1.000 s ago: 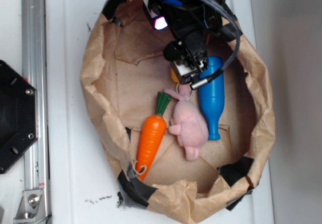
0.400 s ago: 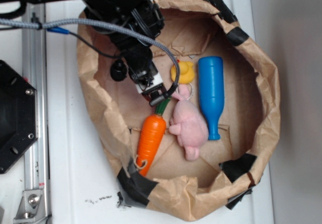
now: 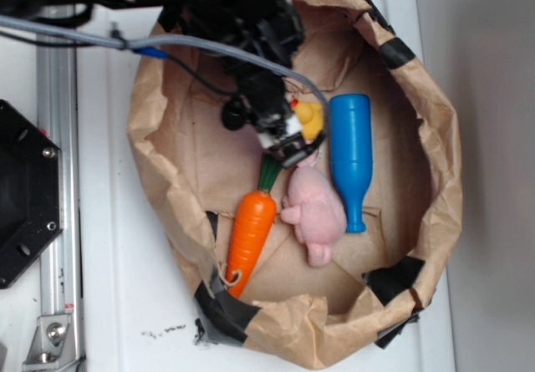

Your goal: Grab the yellow duck.

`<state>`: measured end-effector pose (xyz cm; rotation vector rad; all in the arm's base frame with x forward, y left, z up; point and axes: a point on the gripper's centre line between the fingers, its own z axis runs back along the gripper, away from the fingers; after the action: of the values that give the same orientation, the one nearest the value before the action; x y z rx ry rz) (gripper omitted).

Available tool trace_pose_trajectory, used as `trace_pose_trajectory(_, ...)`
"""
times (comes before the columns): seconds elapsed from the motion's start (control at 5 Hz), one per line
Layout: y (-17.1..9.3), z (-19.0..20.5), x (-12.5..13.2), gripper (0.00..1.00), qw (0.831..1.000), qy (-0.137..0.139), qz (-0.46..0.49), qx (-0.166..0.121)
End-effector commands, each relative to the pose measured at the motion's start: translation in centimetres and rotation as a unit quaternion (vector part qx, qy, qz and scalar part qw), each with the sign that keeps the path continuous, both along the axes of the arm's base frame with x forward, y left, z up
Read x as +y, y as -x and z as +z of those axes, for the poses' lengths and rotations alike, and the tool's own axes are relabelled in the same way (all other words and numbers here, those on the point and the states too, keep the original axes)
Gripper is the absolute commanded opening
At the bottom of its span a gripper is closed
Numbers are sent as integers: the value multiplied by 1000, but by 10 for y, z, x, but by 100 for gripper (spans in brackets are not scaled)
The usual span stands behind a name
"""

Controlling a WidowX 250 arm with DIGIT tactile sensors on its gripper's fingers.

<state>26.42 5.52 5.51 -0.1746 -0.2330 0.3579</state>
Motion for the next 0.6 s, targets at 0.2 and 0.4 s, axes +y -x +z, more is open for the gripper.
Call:
trace_pose_trajectory(0.2, -23, -10, -9, 0, 999, -13, -32, -5)
trace_pose_trajectory(0.4, -27, -3, -5, 0, 999, -18, -27, -9)
